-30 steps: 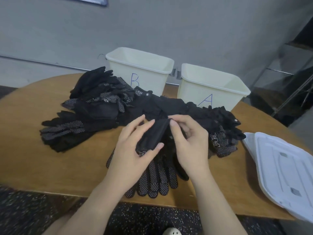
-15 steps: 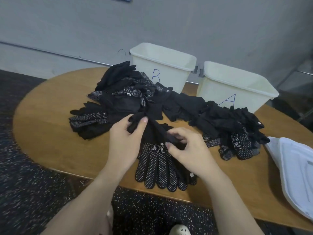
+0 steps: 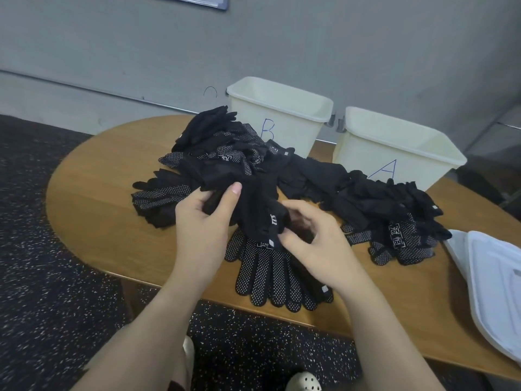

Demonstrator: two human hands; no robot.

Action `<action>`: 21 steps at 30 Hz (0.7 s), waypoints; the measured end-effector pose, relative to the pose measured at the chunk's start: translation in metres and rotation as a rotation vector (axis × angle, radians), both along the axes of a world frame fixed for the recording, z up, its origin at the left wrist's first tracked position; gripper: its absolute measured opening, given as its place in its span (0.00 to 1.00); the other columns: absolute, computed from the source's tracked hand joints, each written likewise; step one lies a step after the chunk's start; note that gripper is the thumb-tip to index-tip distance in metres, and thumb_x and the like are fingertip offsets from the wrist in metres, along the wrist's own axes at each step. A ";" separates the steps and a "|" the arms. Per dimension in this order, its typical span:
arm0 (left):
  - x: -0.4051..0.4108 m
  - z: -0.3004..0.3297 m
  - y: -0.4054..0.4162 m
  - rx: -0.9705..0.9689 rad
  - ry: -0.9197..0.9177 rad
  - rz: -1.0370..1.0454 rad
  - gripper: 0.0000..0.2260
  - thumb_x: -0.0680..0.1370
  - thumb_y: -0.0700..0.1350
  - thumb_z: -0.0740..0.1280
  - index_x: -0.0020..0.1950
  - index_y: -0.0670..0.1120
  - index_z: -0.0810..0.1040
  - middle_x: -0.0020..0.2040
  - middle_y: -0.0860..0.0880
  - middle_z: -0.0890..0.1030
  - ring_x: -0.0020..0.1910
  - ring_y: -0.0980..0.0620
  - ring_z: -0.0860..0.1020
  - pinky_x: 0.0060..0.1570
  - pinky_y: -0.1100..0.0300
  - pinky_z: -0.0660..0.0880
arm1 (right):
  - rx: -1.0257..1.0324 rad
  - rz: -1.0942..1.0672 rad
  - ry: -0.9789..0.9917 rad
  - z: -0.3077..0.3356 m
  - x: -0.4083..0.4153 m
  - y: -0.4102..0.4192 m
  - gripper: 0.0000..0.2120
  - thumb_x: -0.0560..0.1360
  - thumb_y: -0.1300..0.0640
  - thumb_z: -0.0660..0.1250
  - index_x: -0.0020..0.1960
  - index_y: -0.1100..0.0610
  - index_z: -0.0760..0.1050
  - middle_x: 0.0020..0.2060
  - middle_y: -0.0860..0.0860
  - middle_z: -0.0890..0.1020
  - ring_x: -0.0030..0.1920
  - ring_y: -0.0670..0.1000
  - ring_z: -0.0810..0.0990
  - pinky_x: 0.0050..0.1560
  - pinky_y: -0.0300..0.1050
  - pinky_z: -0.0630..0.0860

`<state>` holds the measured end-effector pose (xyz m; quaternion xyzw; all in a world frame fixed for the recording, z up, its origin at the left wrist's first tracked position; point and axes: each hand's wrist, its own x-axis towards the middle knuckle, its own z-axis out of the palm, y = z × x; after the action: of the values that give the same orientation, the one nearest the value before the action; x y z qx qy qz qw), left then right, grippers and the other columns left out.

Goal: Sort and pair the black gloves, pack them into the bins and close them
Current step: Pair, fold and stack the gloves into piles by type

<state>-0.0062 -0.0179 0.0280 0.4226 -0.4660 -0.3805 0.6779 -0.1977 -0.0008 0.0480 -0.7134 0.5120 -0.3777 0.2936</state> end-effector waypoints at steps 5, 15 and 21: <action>-0.005 0.001 0.004 0.063 0.020 -0.032 0.04 0.80 0.48 0.73 0.49 0.52 0.88 0.49 0.54 0.88 0.53 0.54 0.86 0.54 0.51 0.83 | 0.077 -0.058 -0.455 0.005 -0.010 0.012 0.10 0.83 0.58 0.64 0.54 0.55 0.85 0.49 0.59 0.87 0.52 0.62 0.84 0.54 0.59 0.80; -0.027 -0.001 0.008 0.107 0.003 -0.147 0.04 0.80 0.46 0.73 0.49 0.53 0.87 0.48 0.53 0.88 0.50 0.54 0.86 0.49 0.58 0.84 | 0.316 0.103 -0.964 0.003 -0.036 0.029 0.24 0.81 0.47 0.65 0.69 0.63 0.77 0.65 0.63 0.81 0.66 0.62 0.80 0.62 0.55 0.80; -0.041 -0.001 0.012 0.056 -0.015 -0.132 0.02 0.79 0.47 0.74 0.48 0.52 0.86 0.48 0.53 0.88 0.49 0.54 0.86 0.48 0.60 0.83 | 0.251 -0.059 -0.781 -0.017 -0.029 0.036 0.12 0.80 0.58 0.69 0.62 0.52 0.83 0.60 0.56 0.85 0.61 0.58 0.84 0.55 0.46 0.82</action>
<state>-0.0476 -0.0062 0.0273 0.4128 -0.4870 -0.4340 0.6356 -0.2264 0.0349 0.0313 -0.4602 0.4245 -0.5631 0.5395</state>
